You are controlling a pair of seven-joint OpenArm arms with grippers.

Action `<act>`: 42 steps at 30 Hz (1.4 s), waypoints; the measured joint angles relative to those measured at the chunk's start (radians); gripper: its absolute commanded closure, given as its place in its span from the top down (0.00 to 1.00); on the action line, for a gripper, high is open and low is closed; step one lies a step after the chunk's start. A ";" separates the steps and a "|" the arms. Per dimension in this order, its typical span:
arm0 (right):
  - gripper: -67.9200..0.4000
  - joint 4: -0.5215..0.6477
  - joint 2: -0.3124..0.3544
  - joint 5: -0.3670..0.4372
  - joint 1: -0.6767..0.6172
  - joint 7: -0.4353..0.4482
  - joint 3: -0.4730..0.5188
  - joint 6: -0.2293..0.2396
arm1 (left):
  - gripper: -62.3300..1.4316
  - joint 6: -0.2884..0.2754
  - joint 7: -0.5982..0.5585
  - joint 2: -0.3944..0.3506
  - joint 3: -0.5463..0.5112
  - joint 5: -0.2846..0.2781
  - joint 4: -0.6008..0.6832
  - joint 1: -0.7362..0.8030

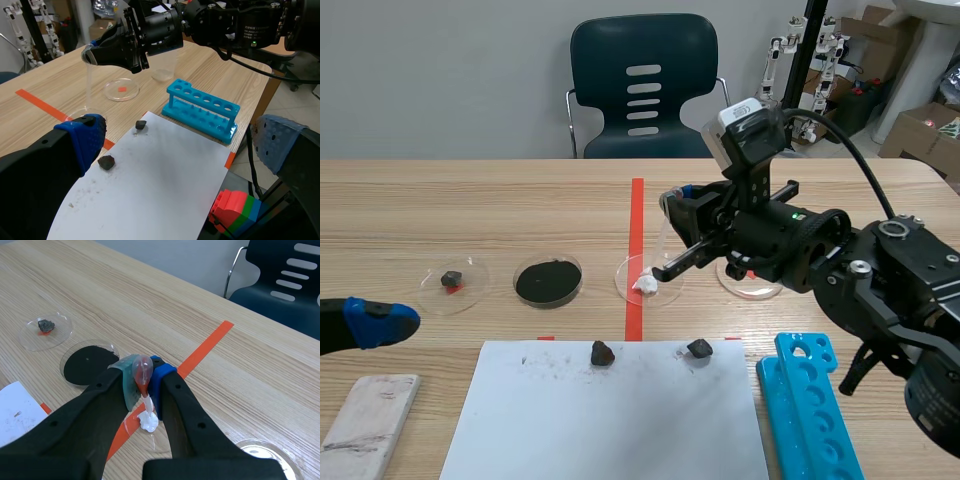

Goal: Squeeze the dropper onto the mineral

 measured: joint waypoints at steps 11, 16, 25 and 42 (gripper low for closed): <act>0.02 0.000 0.000 0.000 0.000 0.000 0.000 0.000 | 0.99 0.000 0.000 0.000 0.000 0.000 0.000 0.000; 0.02 0.000 0.000 0.000 0.000 0.000 0.000 0.000 | 0.99 0.000 0.000 0.000 0.000 0.000 0.000 0.000; 0.02 0.003 0.000 0.000 0.000 -0.015 0.000 0.000 | 0.99 0.000 0.000 0.000 0.000 0.000 0.000 0.000; 0.02 0.476 0.070 0.020 -0.245 -0.191 0.126 0.000 | 0.99 0.000 0.000 0.000 0.000 0.000 0.000 0.000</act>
